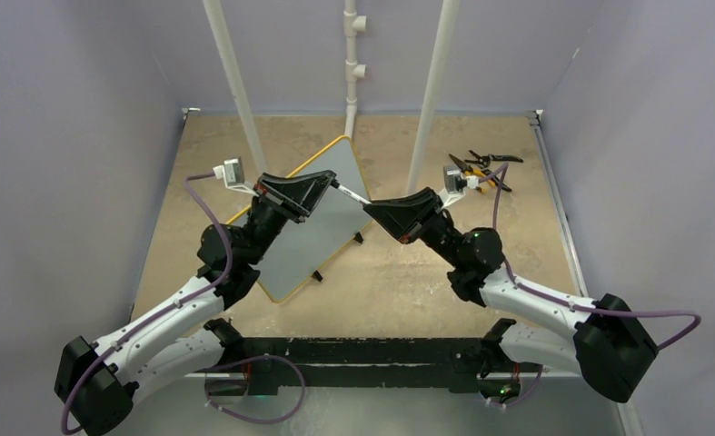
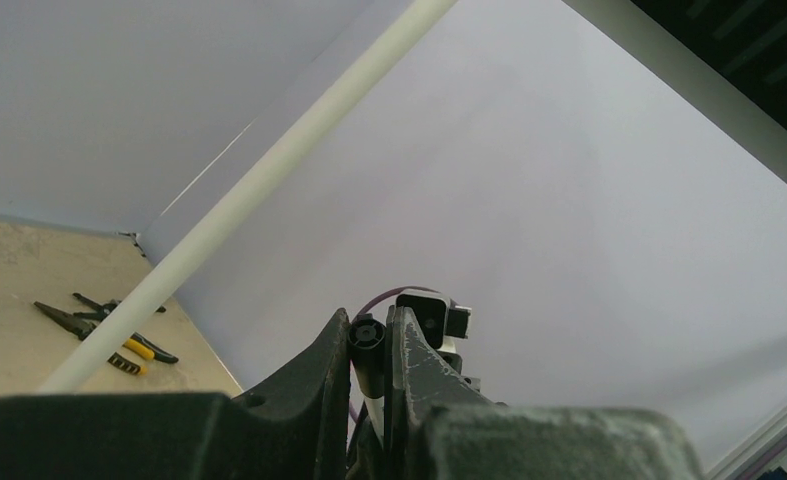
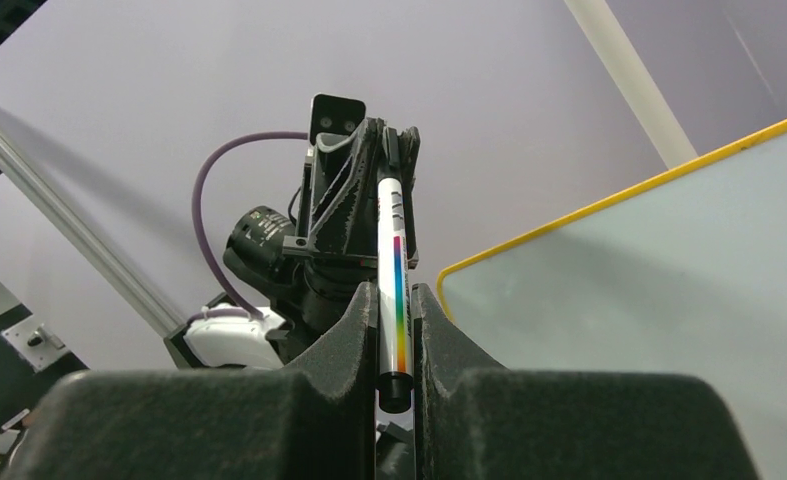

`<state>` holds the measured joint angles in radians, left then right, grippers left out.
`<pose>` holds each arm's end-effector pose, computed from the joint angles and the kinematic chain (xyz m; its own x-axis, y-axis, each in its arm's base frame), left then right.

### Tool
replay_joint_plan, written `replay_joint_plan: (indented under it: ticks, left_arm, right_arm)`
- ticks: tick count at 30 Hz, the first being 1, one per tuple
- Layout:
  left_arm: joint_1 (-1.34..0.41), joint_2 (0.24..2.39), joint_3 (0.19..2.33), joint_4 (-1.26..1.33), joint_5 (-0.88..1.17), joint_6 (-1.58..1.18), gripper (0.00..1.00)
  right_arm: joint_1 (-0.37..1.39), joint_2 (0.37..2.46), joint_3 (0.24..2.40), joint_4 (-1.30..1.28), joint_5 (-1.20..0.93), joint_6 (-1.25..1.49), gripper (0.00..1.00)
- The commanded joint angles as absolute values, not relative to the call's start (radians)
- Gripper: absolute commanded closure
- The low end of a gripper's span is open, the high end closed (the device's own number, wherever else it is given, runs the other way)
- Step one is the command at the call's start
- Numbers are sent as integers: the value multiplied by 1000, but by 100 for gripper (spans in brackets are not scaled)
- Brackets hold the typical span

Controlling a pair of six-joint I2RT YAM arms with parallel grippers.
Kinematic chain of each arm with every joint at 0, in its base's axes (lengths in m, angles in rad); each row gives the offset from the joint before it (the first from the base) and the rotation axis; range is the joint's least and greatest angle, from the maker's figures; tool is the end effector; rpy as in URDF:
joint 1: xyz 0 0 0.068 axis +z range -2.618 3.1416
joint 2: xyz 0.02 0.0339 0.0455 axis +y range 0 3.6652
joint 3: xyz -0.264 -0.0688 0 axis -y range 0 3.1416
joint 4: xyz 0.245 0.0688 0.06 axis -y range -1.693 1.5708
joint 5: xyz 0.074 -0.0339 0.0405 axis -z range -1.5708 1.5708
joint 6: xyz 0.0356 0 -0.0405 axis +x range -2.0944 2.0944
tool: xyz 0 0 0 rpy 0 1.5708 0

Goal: Write a sentence on the whiteboard
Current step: Open the whiteboard marker.

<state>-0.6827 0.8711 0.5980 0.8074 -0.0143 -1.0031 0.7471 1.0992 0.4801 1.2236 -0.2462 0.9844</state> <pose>0.1527 -0.1235 0.3630 -0.3114 -0.8334 -0.4566 0.6672 0.1504 -0.7295 0.1582 0.1584 0.3171 -0.4407 0.6929 -0.5707 -0.7934 -0.0033 0.6087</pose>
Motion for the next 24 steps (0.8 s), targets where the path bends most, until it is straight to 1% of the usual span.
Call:
replay_joint_plan:
  ticks: [1,6,24]
  left_arm:
    - [-632,816,604,1061,-312,-945,100]
    - [-633,830,613,1096,-331,-942,100]
    - [-630,827,685,1003,-358,-912,100]
  right_arm:
    - [727,1048,450,1277,-178,962,100]
    - [727,1046,440,1270,-175,967,100]
    - [727,965,399,1198,-129,937,100]
